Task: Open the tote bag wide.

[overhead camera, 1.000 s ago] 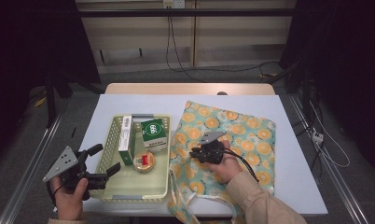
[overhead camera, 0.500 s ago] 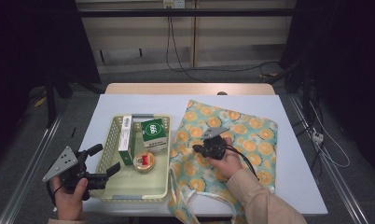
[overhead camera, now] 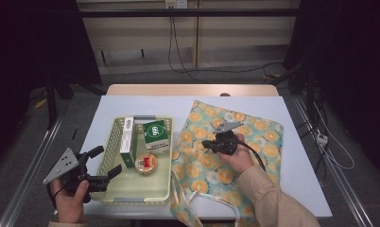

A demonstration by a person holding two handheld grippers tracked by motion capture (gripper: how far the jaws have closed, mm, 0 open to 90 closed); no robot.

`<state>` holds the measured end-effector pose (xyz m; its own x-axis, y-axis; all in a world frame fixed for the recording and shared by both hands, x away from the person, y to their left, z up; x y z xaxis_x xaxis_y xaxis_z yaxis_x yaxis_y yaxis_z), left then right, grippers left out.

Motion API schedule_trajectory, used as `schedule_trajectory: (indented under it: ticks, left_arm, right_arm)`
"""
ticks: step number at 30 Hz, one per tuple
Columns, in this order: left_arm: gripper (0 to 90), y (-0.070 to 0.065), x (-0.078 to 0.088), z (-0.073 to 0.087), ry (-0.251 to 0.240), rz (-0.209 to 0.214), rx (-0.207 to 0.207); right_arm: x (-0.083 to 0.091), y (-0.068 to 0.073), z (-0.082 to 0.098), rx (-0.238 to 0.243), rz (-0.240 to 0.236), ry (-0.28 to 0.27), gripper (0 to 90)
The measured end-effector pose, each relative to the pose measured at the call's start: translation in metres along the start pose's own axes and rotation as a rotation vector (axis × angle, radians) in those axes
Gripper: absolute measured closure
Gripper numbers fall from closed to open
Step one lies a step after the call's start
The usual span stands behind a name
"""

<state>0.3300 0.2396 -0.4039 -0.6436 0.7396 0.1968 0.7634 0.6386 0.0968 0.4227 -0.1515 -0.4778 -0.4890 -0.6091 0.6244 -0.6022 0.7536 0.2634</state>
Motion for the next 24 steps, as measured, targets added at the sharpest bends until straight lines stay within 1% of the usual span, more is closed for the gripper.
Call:
schedule_trajectory:
  ticks: [1,2,3,4,5,6,7,8,9,10,12,13,15,16,18,20,21,24]
  left_arm:
    - [2.9,0.000,0.000,0.000,0.002,-0.001,0.001]
    - [3.0,0.001,0.000,0.000,0.006,0.000,-0.004]
    - [3.0,0.000,0.000,0.000,0.003,0.000,0.000]
    - [3.0,0.000,0.000,-0.001,0.000,0.000,-0.001]
    - [3.0,0.000,0.000,-0.001,0.001,0.002,-0.006]
    - [3.0,-0.001,-0.001,-0.002,-0.001,0.004,-0.005]
    - [2.9,-0.001,-0.001,-0.002,0.002,0.005,-0.010]
    - [3.0,-0.002,-0.001,-0.002,0.001,0.004,-0.007]
    - [3.0,-0.002,-0.001,-0.002,0.001,0.006,-0.008]
    - [2.9,-0.002,-0.001,-0.002,0.002,0.004,-0.008]
    - [2.9,-0.001,0.000,-0.001,0.002,0.003,-0.007]
    - [3.0,-0.001,0.000,-0.001,0.000,0.002,-0.005]
    - [2.9,-0.001,-0.001,-0.001,0.001,0.003,-0.007]
    - [3.0,-0.001,-0.001,-0.002,0.001,0.003,-0.008]
    - [3.0,-0.002,-0.001,-0.002,0.000,0.005,-0.008]
    - [3.0,-0.002,-0.002,-0.003,0.001,0.006,-0.014]
    - [3.0,-0.003,-0.002,-0.003,0.004,0.006,-0.016]
    - [3.0,-0.003,-0.001,-0.003,-0.001,0.005,-0.012]
  right_arm:
    - [0.000,0.003,0.002,0.006,0.006,0.007,59.3]
    - [0.001,0.005,0.004,0.003,-0.010,0.020,53.7]
    - [0.002,0.008,0.005,-0.001,-0.015,0.022,46.8]
    - [0.003,0.011,0.006,-0.008,-0.008,0.026,38.8]
    - [0.004,0.013,0.008,-0.015,-0.004,0.039,36.2]
    - [0.004,0.015,0.009,-0.005,-0.004,0.058,37.3]
    - [0.003,0.016,0.012,0.019,0.004,0.074,37.9]
    - [0.002,0.016,0.015,0.033,0.016,0.103,40.0]
    - [0.002,0.015,0.018,0.035,0.020,0.124,42.6]
    - [0.004,0.015,0.020,0.041,0.026,0.111,43.2]
    - [0.006,0.015,0.022,0.065,0.031,0.119,41.9]
    - [0.007,0.015,0.023,0.076,0.026,0.126,43.8]
    - [0.009,0.016,0.024,0.090,0.020,0.125,63.6]
    - [0.009,0.016,0.025,0.087,0.005,0.121,67.6]
    - [0.008,0.018,0.025,0.082,-0.010,0.128,76.8]
    - [0.007,0.019,0.025,0.069,-0.019,0.130,88.6]
    - [0.006,0.019,0.025,0.062,-0.031,0.132,90.0]
    - [0.006,0.019,0.025,0.065,-0.034,0.130,90.0]
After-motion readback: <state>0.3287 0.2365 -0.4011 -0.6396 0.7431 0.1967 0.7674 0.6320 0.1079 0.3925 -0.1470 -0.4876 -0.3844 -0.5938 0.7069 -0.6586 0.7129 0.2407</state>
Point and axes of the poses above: each handheld gripper's, and its own axes: x roughly backward along the jaws, z roughly out of its underside, y roughly to its left, the point moved 4 cm from there along -x, roughly forward along the jaws, and after that the axes turned 13 degrees about -x, right-handed, at the moved point
